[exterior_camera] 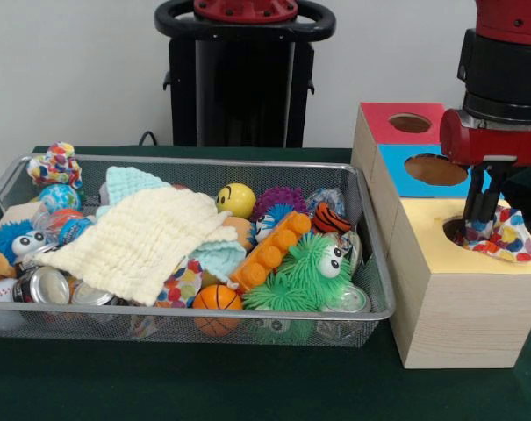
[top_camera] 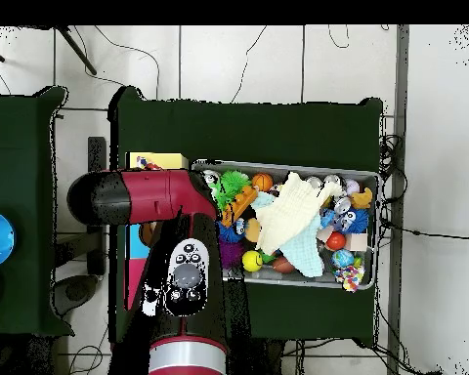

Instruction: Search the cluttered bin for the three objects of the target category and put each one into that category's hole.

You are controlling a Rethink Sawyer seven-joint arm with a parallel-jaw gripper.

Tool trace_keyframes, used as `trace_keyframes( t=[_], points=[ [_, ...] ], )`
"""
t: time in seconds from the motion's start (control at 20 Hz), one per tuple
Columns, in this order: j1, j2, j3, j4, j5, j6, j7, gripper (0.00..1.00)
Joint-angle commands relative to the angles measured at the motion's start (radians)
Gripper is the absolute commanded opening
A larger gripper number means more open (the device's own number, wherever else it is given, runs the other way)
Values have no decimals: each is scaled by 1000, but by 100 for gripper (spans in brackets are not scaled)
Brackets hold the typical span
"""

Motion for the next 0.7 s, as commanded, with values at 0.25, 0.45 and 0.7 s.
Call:
trace_keyframes(
  t=[0.25,0.45,0.7],
  points=[
    [27,88,38,17,17,93,175,0],
    [45,91,24,8,26,109,197,0],
    [65,85,6,-9,46,149,223,0]
  ],
)
